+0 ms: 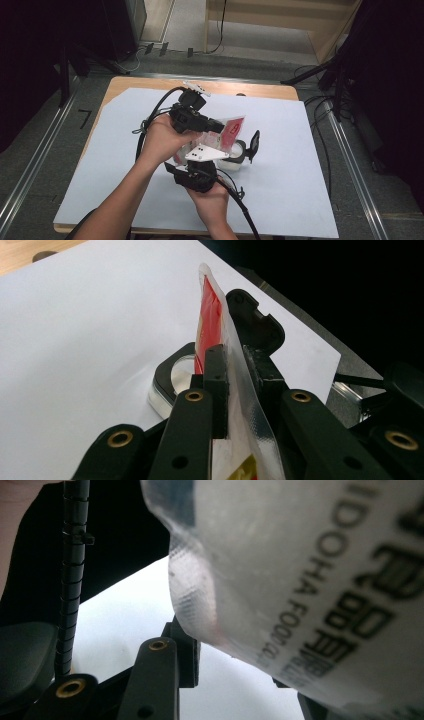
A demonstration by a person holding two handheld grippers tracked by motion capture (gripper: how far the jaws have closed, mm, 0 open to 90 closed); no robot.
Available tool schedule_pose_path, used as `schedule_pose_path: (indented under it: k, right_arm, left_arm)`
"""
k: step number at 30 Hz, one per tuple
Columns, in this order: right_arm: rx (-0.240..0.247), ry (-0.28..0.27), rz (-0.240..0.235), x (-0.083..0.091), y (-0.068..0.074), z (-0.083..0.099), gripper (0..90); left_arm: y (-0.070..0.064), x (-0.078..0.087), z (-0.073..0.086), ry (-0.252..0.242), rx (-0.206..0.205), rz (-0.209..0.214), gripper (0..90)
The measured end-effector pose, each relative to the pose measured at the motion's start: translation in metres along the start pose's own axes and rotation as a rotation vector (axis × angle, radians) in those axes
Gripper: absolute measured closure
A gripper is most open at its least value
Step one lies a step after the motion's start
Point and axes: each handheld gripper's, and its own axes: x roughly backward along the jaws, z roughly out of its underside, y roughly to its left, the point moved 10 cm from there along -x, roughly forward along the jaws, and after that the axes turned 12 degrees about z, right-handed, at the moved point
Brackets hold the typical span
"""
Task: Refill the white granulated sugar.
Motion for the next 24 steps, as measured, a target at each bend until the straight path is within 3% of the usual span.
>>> schedule_pose_path:
  k: [24]
  right_arm:
    - [-0.015, -0.010, 0.003, 0.0009, -0.0006, -0.0033, 64.2]
  left_arm:
    - [-0.0017, -0.0003, -0.0034, -0.014, 0.003, 0.005, 81.9]
